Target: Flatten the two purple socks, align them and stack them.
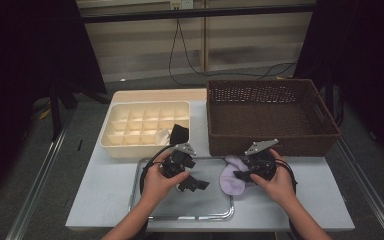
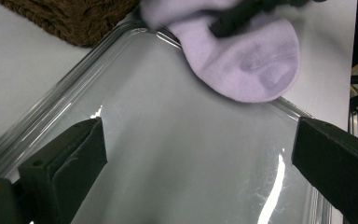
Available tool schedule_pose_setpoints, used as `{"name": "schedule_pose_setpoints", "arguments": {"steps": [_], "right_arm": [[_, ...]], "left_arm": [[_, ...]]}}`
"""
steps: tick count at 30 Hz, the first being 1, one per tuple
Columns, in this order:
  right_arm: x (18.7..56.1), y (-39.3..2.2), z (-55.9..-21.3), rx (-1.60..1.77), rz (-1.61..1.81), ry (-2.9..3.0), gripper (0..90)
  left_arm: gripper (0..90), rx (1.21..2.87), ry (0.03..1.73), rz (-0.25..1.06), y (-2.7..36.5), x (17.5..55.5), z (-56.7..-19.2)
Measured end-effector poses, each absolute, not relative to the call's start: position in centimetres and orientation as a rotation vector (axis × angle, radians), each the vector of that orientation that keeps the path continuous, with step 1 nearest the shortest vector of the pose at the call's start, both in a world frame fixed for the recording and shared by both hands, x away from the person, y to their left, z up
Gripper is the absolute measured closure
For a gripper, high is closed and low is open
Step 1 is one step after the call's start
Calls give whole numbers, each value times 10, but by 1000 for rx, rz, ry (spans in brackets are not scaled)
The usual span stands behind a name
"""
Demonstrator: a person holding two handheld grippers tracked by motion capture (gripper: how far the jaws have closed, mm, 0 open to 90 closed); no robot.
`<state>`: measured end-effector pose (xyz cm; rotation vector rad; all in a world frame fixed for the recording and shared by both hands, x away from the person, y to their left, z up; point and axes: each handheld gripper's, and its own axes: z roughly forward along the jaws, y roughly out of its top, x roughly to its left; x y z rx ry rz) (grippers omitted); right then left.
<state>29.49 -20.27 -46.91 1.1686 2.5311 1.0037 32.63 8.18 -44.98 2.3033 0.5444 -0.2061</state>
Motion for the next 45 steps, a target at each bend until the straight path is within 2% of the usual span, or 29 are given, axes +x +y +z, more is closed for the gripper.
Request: {"name": "schedule_pose_setpoints", "arguments": {"steps": [1,3,7,16,19,22,24,27,34,38,41,44,45], "right_arm": [[295,-202,-468,1163,997,2524,645],[296,-202,-468,1150,1003,2530,730],[295,-203,-463,1125,1045,2531,799],[291,-179,-457,973,1158,2645,809],[292,-172,-460,935,1158,2679,713],[291,-168,-461,939,1113,2678,521],[291,-171,-458,965,1120,2651,471],[291,-179,-454,994,1147,2618,435],[286,-200,-451,1082,1130,2572,457],[278,-204,-454,1079,1106,2590,550],[272,-207,-459,1094,1084,2613,519],[267,-212,-461,1115,1078,2610,544],[265,-214,-461,1117,1090,2605,559]], "left_arm": [[30,2298,555,-197,83,326,-450],[30,2294,556,-204,84,327,-451],[31,2297,561,-192,86,328,-452],[31,2292,558,-174,85,327,-452],[34,2279,557,-179,85,326,-451],[34,2283,564,-174,85,326,-451],[34,2287,561,-159,85,327,-452],[35,2276,563,-154,85,327,-452],[46,2291,560,-152,80,333,-456],[101,2300,511,-133,69,335,-456],[233,2335,458,-84,60,338,-456],[384,2342,446,-72,57,339,-458],[464,2370,413,-59,53,339,-458]]}}
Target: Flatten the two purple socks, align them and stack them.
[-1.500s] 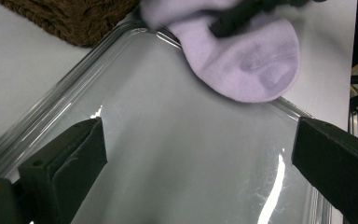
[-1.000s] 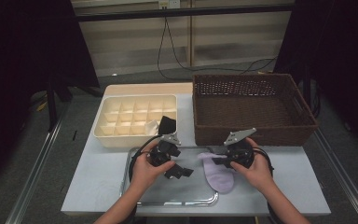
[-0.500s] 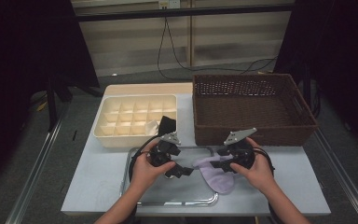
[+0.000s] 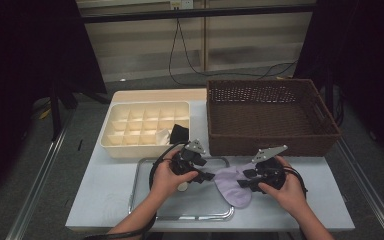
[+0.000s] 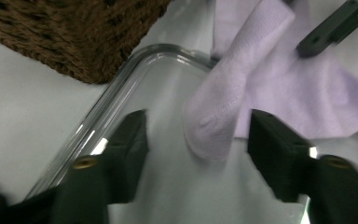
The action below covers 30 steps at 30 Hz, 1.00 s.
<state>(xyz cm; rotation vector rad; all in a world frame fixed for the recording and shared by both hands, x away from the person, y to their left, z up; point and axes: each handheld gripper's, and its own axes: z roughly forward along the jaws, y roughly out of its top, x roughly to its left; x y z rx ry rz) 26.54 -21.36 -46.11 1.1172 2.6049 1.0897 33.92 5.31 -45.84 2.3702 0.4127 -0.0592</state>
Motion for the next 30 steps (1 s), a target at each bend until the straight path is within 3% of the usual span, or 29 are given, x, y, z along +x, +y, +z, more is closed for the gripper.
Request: {"name": "schedule_pose_setpoints", "arguments": {"steps": [7,12,14,18,30], "right_arm": [[257,-216,-460,1129,1123,2602,605],[257,-211,-467,1101,1078,2647,697],[258,-211,-468,1115,1083,2656,781],[258,-212,-470,1124,1088,2680,874],[264,-220,-465,1157,1135,2652,889]], "left_arm": [[640,2379,381,-105,42,339,-459],[802,2389,417,-180,37,336,-462],[842,2390,435,-180,39,336,-462],[864,2396,468,-206,41,334,-461],[859,2322,545,-215,63,326,-454]]}}
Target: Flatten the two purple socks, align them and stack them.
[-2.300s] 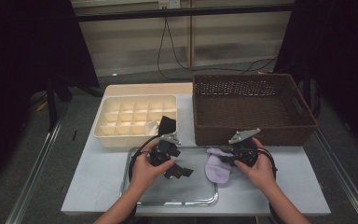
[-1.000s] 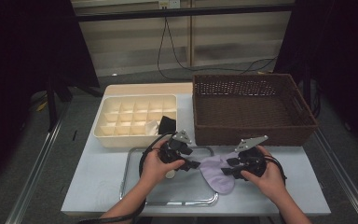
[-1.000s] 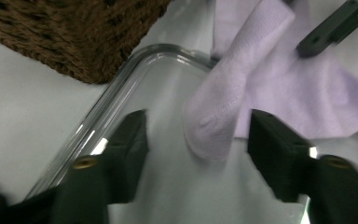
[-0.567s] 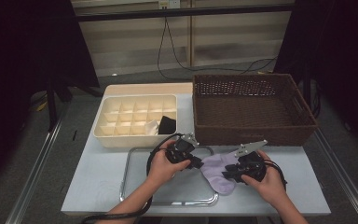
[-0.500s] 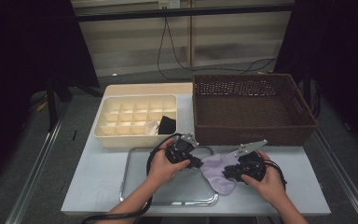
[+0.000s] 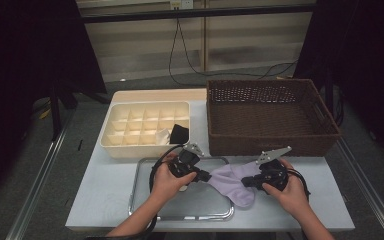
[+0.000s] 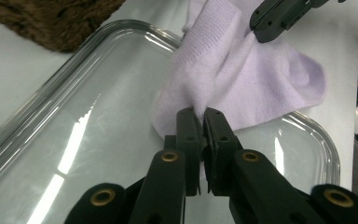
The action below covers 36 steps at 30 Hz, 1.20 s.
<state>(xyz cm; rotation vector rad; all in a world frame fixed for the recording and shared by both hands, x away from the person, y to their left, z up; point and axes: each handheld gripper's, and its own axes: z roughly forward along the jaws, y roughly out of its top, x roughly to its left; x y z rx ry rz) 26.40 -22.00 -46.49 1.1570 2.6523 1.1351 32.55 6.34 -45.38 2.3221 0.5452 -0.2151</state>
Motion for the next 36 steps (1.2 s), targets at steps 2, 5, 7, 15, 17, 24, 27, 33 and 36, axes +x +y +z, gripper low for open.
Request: {"name": "schedule_pose_setpoints", "arguments": {"steps": [2,5,7,15,17,24,27,33,36], "right_arm": [[266,-217,-465,1142,1104,2655,889],[266,-215,-467,1126,1068,2676,890],[266,-216,-468,1120,1073,2680,889],[262,-219,-466,1111,1053,2677,888],[261,-219,-466,1118,1061,2674,887],[261,-220,-467,1116,1068,2667,885],[261,-221,-466,1129,1070,2660,885],[263,-219,-464,1104,1114,2646,885],[266,-215,-464,1086,1109,2655,885]], "left_arm": [[842,2322,552,-247,66,325,-453],[811,2317,547,-243,69,325,-450],[792,2298,583,-221,73,327,-447],[710,2276,591,-177,68,339,-446],[662,2292,575,-163,62,341,-449],[778,2411,501,-142,43,337,-463],[857,2423,513,-173,48,336,-462],[862,2358,576,-198,65,331,-454],[858,2347,606,-216,73,329,-455]]}}
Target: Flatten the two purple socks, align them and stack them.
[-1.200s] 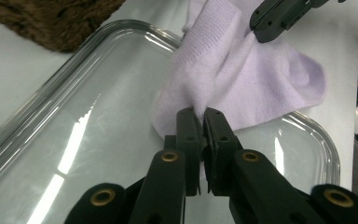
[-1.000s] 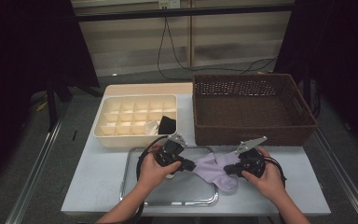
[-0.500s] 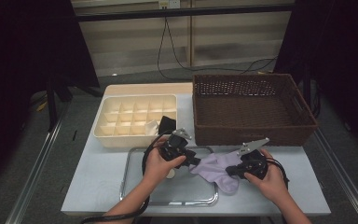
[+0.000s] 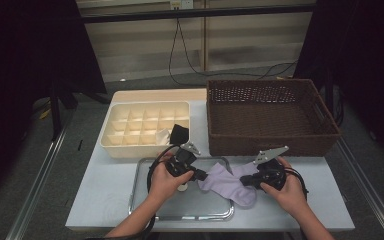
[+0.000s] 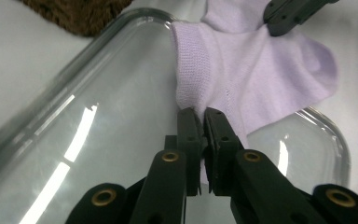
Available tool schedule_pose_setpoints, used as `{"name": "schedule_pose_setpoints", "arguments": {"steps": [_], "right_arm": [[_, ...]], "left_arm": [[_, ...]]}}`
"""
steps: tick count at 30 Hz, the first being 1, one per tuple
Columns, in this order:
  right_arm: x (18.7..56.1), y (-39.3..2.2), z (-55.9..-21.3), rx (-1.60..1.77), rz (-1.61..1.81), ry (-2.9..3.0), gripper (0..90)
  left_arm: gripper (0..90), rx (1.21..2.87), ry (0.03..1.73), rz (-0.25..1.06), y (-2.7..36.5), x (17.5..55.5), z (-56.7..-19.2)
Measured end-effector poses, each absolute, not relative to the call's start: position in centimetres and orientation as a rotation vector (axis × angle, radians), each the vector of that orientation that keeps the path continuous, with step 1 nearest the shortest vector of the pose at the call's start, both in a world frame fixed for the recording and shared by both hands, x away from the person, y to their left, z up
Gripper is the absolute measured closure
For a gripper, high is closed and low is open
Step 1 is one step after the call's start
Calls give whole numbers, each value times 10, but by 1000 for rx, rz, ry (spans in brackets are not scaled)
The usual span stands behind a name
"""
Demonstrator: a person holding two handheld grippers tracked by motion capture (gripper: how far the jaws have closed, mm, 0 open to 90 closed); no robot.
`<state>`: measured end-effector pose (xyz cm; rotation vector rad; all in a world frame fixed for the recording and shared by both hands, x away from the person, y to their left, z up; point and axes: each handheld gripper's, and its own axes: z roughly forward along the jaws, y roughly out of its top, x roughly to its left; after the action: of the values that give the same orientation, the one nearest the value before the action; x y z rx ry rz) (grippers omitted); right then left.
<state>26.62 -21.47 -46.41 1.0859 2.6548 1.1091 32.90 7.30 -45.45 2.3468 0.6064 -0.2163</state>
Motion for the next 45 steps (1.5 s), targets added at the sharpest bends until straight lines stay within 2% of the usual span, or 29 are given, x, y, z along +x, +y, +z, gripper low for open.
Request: {"name": "schedule_pose_setpoints", "arguments": {"steps": [6,7,9,12,13,16,21,24,27,29,31,34,39,45], "right_arm": [[270,-211,-466,1078,1098,2644,868],[271,-211,-466,1073,1097,2635,850],[272,-211,-465,1078,1117,2631,821],[271,-213,-463,1093,1118,2615,766],[271,-215,-462,1101,1112,2600,758],[270,-221,-458,1117,1121,2582,747],[268,-230,-453,1112,1135,2588,745],[265,-227,-457,1105,1120,2611,714],[264,-223,-463,1092,1077,2635,715],[263,-220,-467,1074,1062,2661,815],[262,-218,-467,1056,1056,2684,868],[262,-216,-469,1047,1049,2689,894],[263,-216,-468,1072,1057,2680,898],[265,-213,-469,1054,1062,2684,898]], "left_arm": [[828,2342,618,-213,77,323,-454],[790,2348,611,-220,78,324,-453],[791,2343,622,-215,79,324,-451],[720,2313,641,-184,79,327,-446],[672,2317,636,-183,79,329,-445],[613,2296,665,-152,79,336,-447],[606,2323,648,-177,73,338,-456],[606,2351,651,-175,70,339,-461],[659,2384,636,-183,71,339,-463],[725,2393,614,-205,70,336,-464],[767,2418,598,-216,69,334,-463],[835,2427,598,-228,68,332,-462],[847,2335,652,-233,75,329,-451],[831,2306,660,-213,87,331,-445]]}}
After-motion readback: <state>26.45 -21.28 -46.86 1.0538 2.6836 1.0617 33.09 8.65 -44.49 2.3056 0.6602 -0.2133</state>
